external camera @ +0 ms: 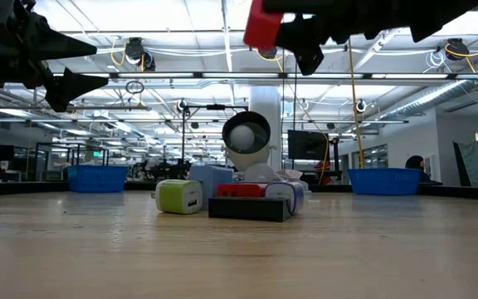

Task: Pick & Place Office items
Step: Put the pink charger adapter into the right blue bin

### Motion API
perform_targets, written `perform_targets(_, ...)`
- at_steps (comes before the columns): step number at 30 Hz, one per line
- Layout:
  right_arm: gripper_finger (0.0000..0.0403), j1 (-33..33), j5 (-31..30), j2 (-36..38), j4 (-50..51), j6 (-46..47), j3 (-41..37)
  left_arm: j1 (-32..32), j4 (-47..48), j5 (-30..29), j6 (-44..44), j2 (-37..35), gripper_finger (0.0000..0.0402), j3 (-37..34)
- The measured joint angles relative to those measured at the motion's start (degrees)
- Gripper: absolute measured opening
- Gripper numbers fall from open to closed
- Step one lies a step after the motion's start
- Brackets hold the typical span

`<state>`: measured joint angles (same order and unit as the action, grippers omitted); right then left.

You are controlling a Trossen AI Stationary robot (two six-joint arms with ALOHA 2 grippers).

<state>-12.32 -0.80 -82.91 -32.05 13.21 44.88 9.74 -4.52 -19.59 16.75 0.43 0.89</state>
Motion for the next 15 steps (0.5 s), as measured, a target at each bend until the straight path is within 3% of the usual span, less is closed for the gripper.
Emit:
perform_targets(5,0.0178,0.37,-3.77,-0.01,1.21,0.00,0.00,0.00,0.01,0.02,-0.01,0.00,0.0324,0.00)
perform_targets(15,0.0175,3.05,-3.89,1.08,4.82,-0.39,0.02,-0.02,-0.01,0.00,0.00,0.00,0.0324,0.00)
